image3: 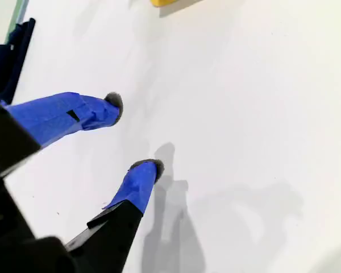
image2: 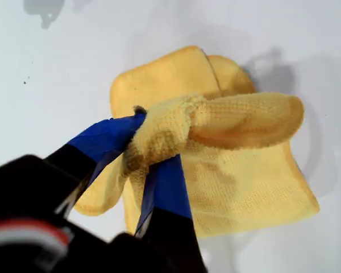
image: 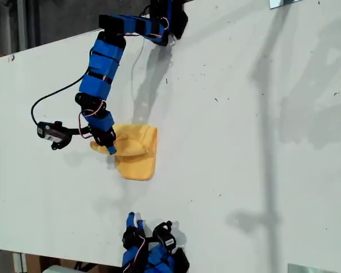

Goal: Grasp corners of a square towel and fold twice.

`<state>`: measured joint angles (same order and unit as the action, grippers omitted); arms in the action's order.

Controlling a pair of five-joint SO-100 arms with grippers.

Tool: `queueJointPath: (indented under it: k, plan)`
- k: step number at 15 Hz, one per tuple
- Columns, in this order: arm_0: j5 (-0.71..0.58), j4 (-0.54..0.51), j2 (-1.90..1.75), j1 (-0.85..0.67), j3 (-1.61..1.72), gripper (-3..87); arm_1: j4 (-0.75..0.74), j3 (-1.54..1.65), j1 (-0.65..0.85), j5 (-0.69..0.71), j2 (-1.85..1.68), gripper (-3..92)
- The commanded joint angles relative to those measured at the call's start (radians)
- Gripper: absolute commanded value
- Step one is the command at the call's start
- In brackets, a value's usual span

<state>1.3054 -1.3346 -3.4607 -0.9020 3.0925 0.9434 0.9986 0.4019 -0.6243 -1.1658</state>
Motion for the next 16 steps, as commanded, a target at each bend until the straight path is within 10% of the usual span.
queueJointPath:
  k: [1, 5, 8, 16]
  plan:
    - [0.008, 0.014, -0.005, 0.011, 0.006, 18.4, -0.081, -0.089, -0.017, 0.017, 0.014, -0.1]
    - [-0.002, 0.014, -0.005, 0.009, 0.006, 17.2, -0.129, -0.132, -0.023, 0.051, 0.11, -0.1]
    - [-0.005, 0.014, -0.005, 0.008, 0.006, 17.5, -0.117, -0.13, -0.037, 0.066, 0.083, 30.5]
    - [-0.009, 0.014, -0.005, 0.011, 0.006, 17.4, 0.04, 0.089, -0.034, 0.069, -0.272, 34.5]
